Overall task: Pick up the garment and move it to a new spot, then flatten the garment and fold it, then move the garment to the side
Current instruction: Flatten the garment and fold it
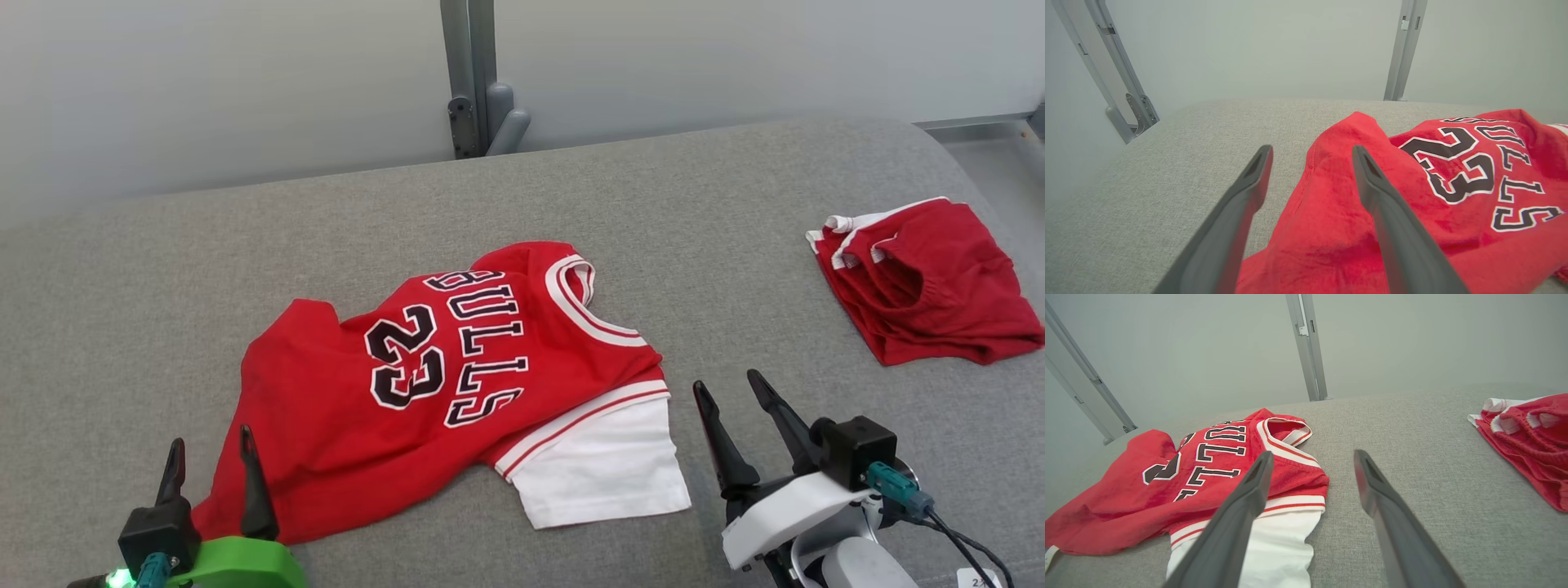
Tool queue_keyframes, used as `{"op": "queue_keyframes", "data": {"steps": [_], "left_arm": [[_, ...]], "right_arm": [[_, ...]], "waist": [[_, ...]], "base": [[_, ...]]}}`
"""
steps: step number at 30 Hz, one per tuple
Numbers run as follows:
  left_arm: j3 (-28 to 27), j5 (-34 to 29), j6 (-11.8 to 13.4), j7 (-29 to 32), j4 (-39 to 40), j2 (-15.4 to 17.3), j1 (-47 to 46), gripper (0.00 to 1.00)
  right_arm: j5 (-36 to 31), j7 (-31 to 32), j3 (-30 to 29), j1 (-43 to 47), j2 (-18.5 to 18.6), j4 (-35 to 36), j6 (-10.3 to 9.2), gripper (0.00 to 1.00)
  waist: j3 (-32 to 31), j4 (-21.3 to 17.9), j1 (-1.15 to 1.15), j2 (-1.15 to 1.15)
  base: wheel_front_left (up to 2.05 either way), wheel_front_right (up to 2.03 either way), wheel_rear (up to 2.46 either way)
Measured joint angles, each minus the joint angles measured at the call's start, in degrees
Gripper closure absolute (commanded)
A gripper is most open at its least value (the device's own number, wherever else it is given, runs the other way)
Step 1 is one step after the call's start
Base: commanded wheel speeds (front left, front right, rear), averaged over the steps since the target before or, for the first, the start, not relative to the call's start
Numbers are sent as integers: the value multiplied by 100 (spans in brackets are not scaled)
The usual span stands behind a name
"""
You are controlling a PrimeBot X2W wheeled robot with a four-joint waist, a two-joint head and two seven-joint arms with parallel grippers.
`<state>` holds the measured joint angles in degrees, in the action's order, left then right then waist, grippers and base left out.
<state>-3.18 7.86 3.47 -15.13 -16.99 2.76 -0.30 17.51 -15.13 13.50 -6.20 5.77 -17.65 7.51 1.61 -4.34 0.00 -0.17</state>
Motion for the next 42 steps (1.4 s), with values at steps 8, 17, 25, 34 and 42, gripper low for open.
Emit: {"op": "queue_keyframes", "data": {"steps": [8, 17, 25, 34, 42], "left_arm": [[30, -77, -53, 0, 172, 0, 275, 0], [101, -48, -93, 0, 220, 0, 357, 0], [272, 65, -93, 0, 51, 0, 367, 0], [424, 165, -42, 0, -149, -1, 240, 0], [320, 178, -10, 0, -339, 0, 188, 0]], "right_arm": [[-92, 0, -59, 144, -108, 97, 0, 0], [-121, 0, -90, 242, -131, 125, 0, 0], [-56, 0, 323, 235, -34, -555, 0, 0], [12, 1, 708, -175, -18, -1468, 0, 0], [60, -36, 1143, -485, -19, -2187, -4, 100]], "waist": [[-181, -129, 0, 0], [-215, -132, 0, 0], [-58, -59, 0, 0], [336, 103, 0, 0], [504, 260, 0, 0]], "base": [[0, 0, 0], [0, 0, 0], [0, 0, 0], [0, 0, 0], [0, 0, 0]]}}
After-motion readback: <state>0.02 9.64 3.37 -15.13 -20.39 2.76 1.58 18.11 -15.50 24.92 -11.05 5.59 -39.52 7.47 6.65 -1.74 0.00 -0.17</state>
